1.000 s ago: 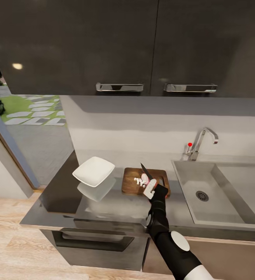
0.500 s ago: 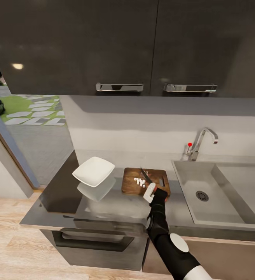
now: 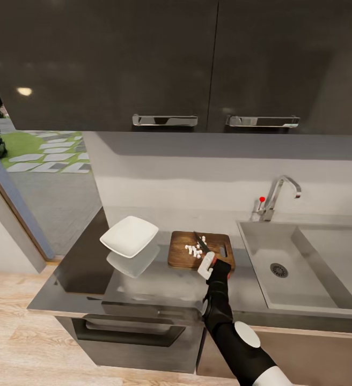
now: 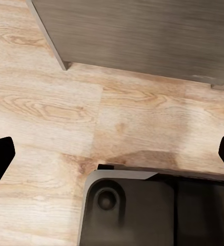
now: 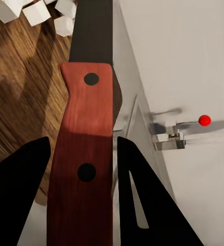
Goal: In the kitchen, take the Vidalia onion out of the sink, dice it on the chopping board with the paring knife, put the diced onion into the bowl on the countertop, then place both the paring knife and the chopping board into the sink.
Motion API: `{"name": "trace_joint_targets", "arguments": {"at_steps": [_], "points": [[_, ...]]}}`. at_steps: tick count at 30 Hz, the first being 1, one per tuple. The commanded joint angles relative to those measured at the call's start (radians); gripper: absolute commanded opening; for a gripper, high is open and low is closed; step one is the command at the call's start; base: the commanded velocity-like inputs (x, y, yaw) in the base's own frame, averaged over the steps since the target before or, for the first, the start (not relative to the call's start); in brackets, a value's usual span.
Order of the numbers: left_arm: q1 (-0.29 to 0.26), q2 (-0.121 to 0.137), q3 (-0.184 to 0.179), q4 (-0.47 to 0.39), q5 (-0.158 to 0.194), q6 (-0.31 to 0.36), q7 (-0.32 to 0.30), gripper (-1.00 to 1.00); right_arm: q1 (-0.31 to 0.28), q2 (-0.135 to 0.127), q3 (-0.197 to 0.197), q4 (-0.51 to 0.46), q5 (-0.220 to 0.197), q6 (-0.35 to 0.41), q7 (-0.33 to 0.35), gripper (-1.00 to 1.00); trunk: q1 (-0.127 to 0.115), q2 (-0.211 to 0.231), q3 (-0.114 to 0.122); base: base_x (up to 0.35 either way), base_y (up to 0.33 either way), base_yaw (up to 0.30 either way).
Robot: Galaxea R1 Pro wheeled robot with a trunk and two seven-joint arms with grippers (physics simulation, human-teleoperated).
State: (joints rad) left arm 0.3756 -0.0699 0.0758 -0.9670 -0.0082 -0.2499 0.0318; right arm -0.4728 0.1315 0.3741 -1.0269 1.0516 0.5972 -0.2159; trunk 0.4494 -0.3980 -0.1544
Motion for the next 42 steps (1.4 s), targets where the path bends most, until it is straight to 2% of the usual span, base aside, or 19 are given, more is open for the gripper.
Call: {"name": "trace_joint_targets", "arguments": {"at_steps": [1,3,5,8,10,14,16,17,19,20,24,27,32,42], "points": [[0.0,-0.001,0.001,-0.001,-0.001,-0.002,0.002,1.0,-0.001,0.0,0.002,-0.002,0.004,0.007,-0.002,-1.0,0.001,-0.002,-0.002,0.0,0.0,0.0],[0.0,-0.001,0.001,-0.001,-0.001,-0.002,0.002,1.0,-0.001,0.0,-0.004,-0.021,0.003,0.006,-0.002,-1.0,0.001,-0.002,-0.002,0.0,0.0,0.0],[0.0,-0.001,0.001,-0.001,-0.001,-0.002,0.002,1.0,-0.001,0.001,-0.028,-0.067,0.0,0.005,-0.002,-1.0,0.001,-0.002,-0.002,0.0,0.0,0.0],[0.0,-0.001,0.001,0.0,0.0,-0.002,0.002,1.0,-0.001,0.002,-0.117,-0.173,-0.042,0.003,0.004,-1.0,0.001,-0.002,-0.002,0.0,0.0,0.0],[0.0,-0.001,0.001,0.0,0.0,-0.002,0.002,1.0,-0.001,0.0,-0.168,-0.238,-0.111,0.003,0.008,-1.0,0.001,-0.002,-0.002,0.0,0.0,0.0],[0.0,-0.001,0.001,0.0,0.0,-0.002,0.002,1.0,-0.001,-0.013,-0.214,-0.302,-0.279,0.002,0.025,-1.0,0.001,-0.002,-0.002,0.0,0.0,0.0],[0.0,-0.001,0.001,0.002,0.0,-0.002,0.002,1.0,-0.001,-0.034,-0.252,-0.312,-0.34,0.002,0.058,-1.0,0.001,-0.002,-0.002,0.0,0.0,0.0],[0.0,-0.001,0.001,0.003,0.0,-0.002,0.002,1.0,-0.001,-0.04,-0.264,-0.314,-0.353,0.001,0.071,-1.0,0.001,-0.002,-0.002,0.0,0.0,0.0],[0.0,-0.002,0.001,0.01,-0.001,-0.003,0.002,1.0,-0.001,-0.067,-0.332,-0.323,-0.427,0.002,0.176,-1.0,0.001,-0.002,-0.002,0.0,0.0,0.0],[0.0,-0.002,0.001,0.013,-0.001,-0.003,0.002,1.0,-0.001,-0.09,-0.415,-0.33,-0.485,0.002,0.314,-1.0,0.001,-0.002,-0.002,0.0,0.0,0.0],[0.0,-0.002,0.001,0.025,-0.002,-0.004,0.002,1.0,-0.001,-0.121,-0.532,-0.346,-0.513,0.003,0.462,-1.0,0.001,-0.002,-0.002,0.0,-0.03,0.0],[0.0,-0.002,0.001,0.035,-0.002,-0.004,0.002,1.0,-0.001,-0.129,-0.604,-0.351,-0.519,0.002,0.537,-1.0,0.001,-0.002,-0.002,0.0,-0.148,0.0],[0.0,-0.002,0.001,0.038,-0.003,-0.005,0.002,1.0,-0.001,-0.132,-0.641,-0.353,-0.521,0.003,0.574,-1.0,0.001,-0.002,-0.002,0.0,-0.216,0.0],[0.0,-0.002,0.001,0.039,-0.003,-0.005,0.003,1.0,-0.001,-0.138,-0.655,-0.353,-0.521,0.002,0.577,-1.0,0.001,-0.002,-0.002,0.0,-0.266,0.0]]}}
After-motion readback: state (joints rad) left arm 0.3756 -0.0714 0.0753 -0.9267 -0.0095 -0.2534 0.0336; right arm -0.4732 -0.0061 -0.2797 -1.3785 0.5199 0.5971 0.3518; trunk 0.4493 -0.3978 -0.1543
